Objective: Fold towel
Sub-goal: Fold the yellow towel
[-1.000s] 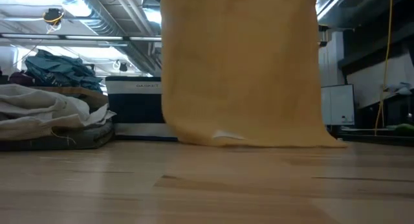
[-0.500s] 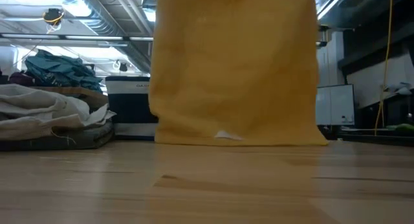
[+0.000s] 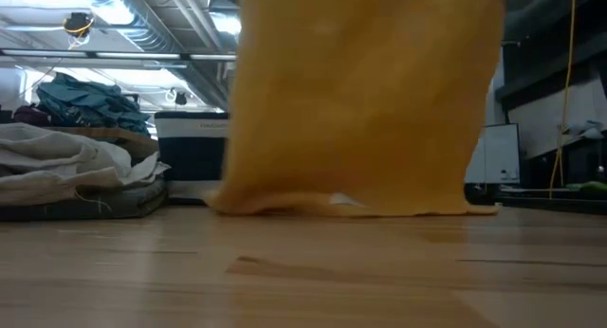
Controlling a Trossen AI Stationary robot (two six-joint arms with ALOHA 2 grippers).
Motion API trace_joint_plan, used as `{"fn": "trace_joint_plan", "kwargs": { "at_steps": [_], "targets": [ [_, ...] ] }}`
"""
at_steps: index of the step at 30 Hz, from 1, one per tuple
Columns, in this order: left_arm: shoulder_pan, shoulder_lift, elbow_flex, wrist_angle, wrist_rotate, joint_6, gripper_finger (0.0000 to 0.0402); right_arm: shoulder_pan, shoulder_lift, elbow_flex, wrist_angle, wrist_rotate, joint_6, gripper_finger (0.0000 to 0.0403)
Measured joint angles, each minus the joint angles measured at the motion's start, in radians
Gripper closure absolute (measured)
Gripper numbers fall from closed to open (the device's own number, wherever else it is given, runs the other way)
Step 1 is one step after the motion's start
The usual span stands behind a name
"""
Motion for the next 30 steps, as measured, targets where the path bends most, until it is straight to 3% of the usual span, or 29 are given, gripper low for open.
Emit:
{"fn": "trace_joint_plan", "kwargs": {
  "at_steps": [5, 14, 25, 30],
  "targets": [
    [-0.017, 0.025, 0.0, -0.031, -0.001, -0.068, 0.0401, 0.0, -0.011, 0.0, -0.063, -0.061, 0.119, 0.0398],
    [-0.048, 0.102, 0.0, -0.152, -0.001, -0.25, 0.0401, 0.0, -0.013, -0.049, -0.426, -0.111, 0.186, 0.0398],
    [-0.09, 0.177, 0.0, -0.164, -0.001, -0.466, 0.0401, 0.0, -0.03, -0.138, -0.533, -0.202, 0.277, 0.0398],
    [-0.125, 0.214, 0.0, -0.193, -0.014, -0.588, 0.0401, 0.001, -0.073, -0.277, -0.545, -0.21, 0.307, 0.0398]
  ]
}}
